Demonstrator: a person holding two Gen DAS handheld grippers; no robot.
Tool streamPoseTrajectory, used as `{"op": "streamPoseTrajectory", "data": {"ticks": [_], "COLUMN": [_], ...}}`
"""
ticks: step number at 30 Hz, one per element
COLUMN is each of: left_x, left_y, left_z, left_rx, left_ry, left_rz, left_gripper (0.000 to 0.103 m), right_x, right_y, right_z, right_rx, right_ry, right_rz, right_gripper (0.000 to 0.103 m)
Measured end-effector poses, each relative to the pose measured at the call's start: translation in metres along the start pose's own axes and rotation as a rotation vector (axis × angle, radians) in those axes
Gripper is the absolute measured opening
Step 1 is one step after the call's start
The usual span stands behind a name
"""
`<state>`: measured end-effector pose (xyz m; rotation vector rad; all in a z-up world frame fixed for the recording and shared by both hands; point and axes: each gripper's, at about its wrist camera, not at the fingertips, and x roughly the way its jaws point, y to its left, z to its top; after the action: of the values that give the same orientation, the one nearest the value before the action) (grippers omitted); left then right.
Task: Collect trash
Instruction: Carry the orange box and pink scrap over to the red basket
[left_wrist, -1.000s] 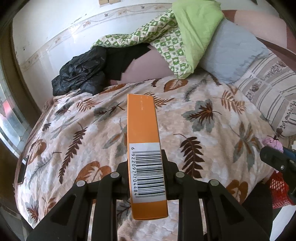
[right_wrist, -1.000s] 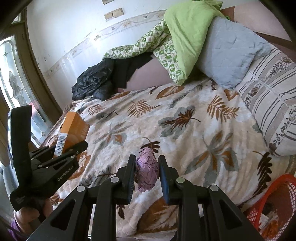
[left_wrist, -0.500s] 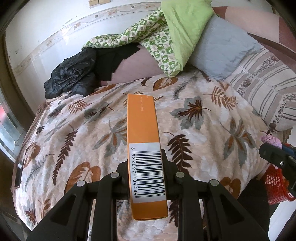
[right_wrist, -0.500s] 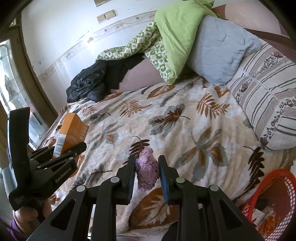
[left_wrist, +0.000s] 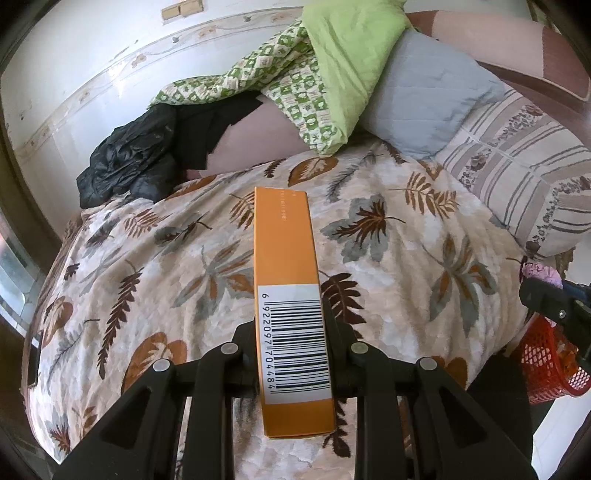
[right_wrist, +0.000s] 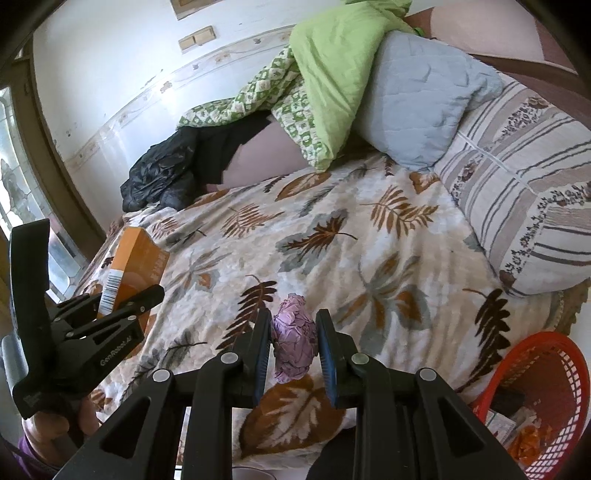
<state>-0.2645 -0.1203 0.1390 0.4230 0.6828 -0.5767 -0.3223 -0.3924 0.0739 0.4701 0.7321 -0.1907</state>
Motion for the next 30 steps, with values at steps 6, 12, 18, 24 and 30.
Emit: {"op": "streamPoseTrajectory", "data": {"ticks": [6,12,18,24,30], "left_x": [-0.001,-0.002,-0.001,-0.002,-0.003], "left_y": [-0.014,-0.033,-0.057,-0.083,-0.111], "left_z": [0.005,0.010,0.014,0.018,0.019], "left_rx": [0.032,0.072,0.114,0.163,0.220], "left_ry": [-0.012,-0.023,-0.025,-0.031,-0.038], "left_rz": [-0.022,-0.054,-0.092,-0.138,-0.177], "left_gripper": [0.023,0.023,0.023,0.023,0.023], "right_x": [-0.007,-0.014,-0.023,-0.032,-0.043], "right_y": [-0.016,-0.037,-0.059,-0.083,-0.104], "right_z": [-0.001,-0.003,-0.009,-0.015,-0.021], "right_rx": [0.025,0.060,0.102,0.155,0.203], "right_ry": [-0.006,-0.008,-0.009,-0.014,-0.026], "right_rz": [-0.031,-0.068,-0.110,-0.146,-0.183], "right_gripper": [0.026,0.026,0.026,0.026,0.026]}}
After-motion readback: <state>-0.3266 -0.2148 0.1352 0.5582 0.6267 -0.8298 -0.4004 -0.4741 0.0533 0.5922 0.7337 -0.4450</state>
